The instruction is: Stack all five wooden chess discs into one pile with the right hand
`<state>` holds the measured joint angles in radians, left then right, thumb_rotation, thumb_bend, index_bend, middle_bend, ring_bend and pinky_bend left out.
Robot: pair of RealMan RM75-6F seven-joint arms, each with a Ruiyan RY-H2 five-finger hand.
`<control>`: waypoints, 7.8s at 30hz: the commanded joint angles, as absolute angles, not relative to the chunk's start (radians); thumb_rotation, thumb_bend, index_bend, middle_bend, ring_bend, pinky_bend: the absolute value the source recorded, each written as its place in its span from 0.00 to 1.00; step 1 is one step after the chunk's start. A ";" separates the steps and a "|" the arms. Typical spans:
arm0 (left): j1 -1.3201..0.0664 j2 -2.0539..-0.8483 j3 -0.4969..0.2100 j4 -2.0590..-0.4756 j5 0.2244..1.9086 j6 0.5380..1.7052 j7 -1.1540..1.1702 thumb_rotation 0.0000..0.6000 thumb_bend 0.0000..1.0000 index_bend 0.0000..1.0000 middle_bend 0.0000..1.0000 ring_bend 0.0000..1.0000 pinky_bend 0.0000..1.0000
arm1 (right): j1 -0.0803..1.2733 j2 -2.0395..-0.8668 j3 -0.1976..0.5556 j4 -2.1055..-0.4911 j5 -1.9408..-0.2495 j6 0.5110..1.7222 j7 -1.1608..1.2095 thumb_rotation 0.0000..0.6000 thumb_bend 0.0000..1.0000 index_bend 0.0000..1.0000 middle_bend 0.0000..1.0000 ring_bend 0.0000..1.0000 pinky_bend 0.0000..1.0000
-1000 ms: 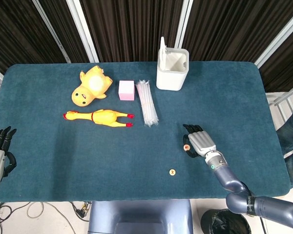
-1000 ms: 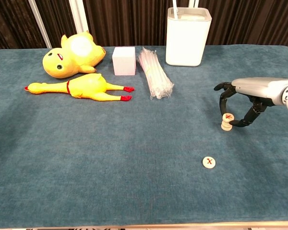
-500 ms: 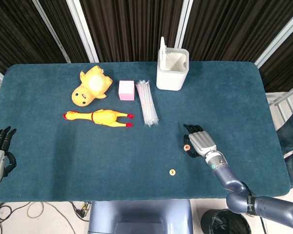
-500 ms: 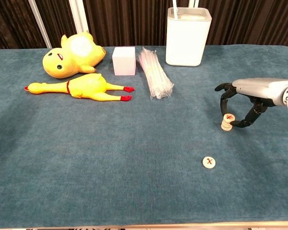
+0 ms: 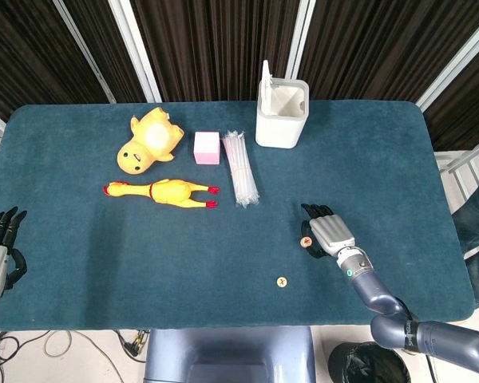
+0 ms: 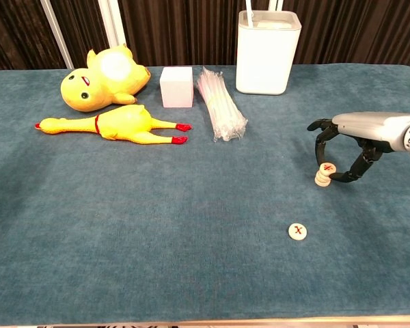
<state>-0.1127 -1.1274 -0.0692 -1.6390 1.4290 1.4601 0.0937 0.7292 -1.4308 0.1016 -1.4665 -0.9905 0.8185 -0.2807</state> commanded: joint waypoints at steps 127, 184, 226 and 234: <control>-0.111 -1.127 -0.070 -1.637 1.431 1.464 0.093 1.00 0.82 0.07 0.00 0.00 0.06 | 0.517 -1.587 -0.021 -1.465 -1.449 1.014 -0.218 1.00 0.39 0.45 0.00 0.00 0.09; -0.111 -1.125 -0.069 -1.639 1.433 1.463 0.090 1.00 0.82 0.07 0.00 0.00 0.06 | 0.568 -1.416 0.081 -1.623 -1.346 0.951 -0.226 1.00 0.39 0.53 0.00 0.00 0.09; -0.110 -1.130 -0.072 -1.640 1.426 1.467 0.106 1.00 0.82 0.07 0.00 0.00 0.06 | 0.654 -1.416 0.136 -1.434 -1.184 0.840 -0.131 1.00 0.39 0.53 0.00 0.00 0.09; -0.110 -1.131 -0.073 -1.640 1.425 1.467 0.109 1.00 0.82 0.07 0.00 0.00 0.06 | 0.655 -1.418 0.131 -1.431 -1.192 0.845 -0.129 1.00 0.39 0.51 0.00 0.00 0.09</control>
<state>-0.1099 -1.1315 -0.0727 -1.6399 1.4248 1.4667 0.1094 0.6549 -1.4182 0.1306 -1.4316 -1.1920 0.8445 -0.1291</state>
